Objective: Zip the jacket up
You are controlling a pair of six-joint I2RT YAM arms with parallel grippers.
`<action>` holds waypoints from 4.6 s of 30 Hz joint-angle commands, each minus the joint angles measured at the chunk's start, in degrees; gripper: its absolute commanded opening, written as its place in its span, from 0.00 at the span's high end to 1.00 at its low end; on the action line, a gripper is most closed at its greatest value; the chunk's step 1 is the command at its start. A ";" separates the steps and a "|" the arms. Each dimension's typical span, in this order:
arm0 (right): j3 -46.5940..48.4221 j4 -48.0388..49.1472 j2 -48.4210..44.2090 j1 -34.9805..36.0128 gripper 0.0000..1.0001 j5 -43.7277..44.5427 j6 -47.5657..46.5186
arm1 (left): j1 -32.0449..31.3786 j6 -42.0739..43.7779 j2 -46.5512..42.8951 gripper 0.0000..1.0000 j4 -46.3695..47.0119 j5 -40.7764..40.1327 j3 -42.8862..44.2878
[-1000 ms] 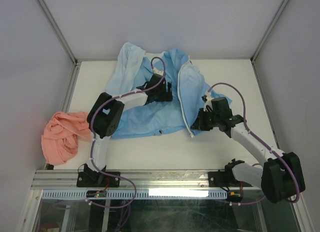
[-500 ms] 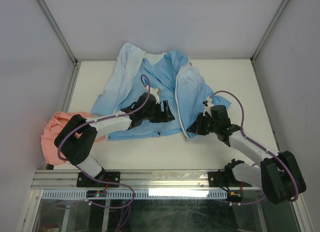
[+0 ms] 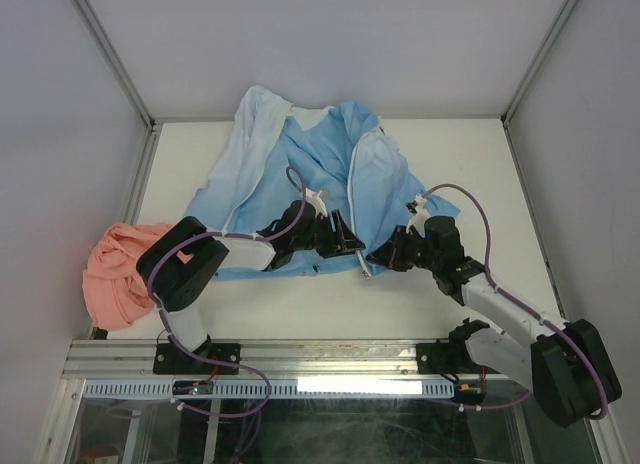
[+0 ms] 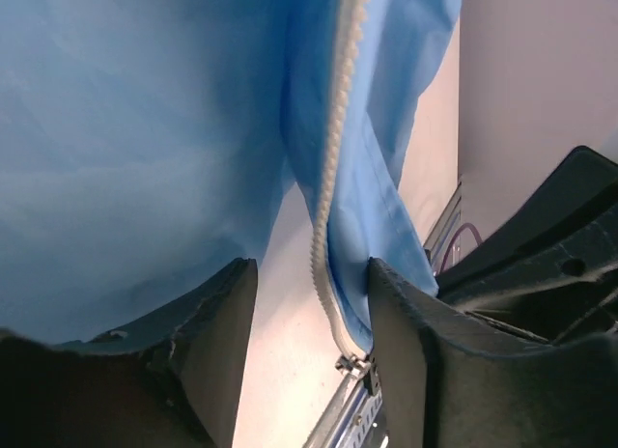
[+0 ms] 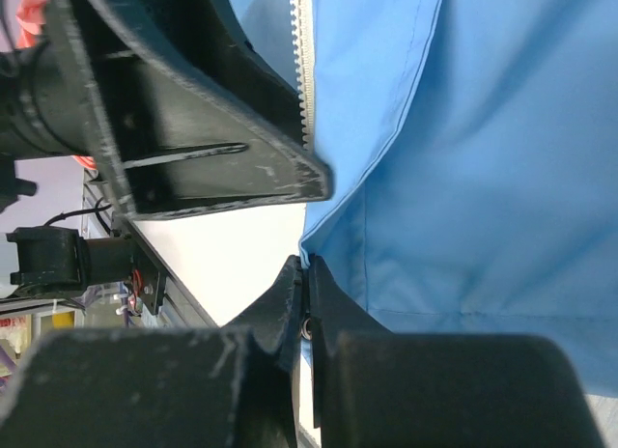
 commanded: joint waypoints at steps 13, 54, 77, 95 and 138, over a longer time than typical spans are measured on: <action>-1.87 -4.21 -6.63 0.61 1.00 11.45 0.73 | 0.64 0.47 -0.18 1.00 22.23 4.61 -5.25; -5.58 34.55 13.92 7.89 0.61 -2.98 -8.18 | -0.72 20.48 -12.77 1.00 9.00 3.36 -2.04; -4.58 38.68 6.70 5.49 1.00 -13.89 -9.49 | -1.00 20.11 -24.44 0.67 3.19 -3.55 -10.52; -3.77 38.18 5.87 5.39 1.00 -13.56 -8.63 | -2.23 16.77 -21.62 0.68 8.47 -0.32 -14.35; -1.90 37.12 5.82 3.56 1.00 -13.44 -8.75 | -2.93 21.40 -20.68 0.86 7.48 2.24 -20.07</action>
